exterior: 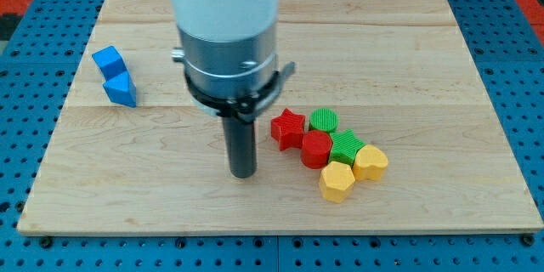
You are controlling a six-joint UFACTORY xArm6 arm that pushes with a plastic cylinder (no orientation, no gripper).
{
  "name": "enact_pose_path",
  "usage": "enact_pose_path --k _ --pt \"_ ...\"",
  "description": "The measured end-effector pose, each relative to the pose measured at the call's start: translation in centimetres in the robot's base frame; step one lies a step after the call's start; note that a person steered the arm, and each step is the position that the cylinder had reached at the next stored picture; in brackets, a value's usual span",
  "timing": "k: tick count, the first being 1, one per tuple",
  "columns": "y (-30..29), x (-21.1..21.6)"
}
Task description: Push the blue triangle to the center
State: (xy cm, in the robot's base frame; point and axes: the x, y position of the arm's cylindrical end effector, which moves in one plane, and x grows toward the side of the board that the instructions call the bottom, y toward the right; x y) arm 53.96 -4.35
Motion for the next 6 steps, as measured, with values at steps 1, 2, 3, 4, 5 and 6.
enact_pose_path --k 1,2,3,4,5,6 --pt "3.5 -2.8" --pt "3.4 -3.6" --pt "-1.1 -4.0" --pt "-7.6 -4.1" --pt "-15.8 -4.9" --pt "-17.6 -11.0"
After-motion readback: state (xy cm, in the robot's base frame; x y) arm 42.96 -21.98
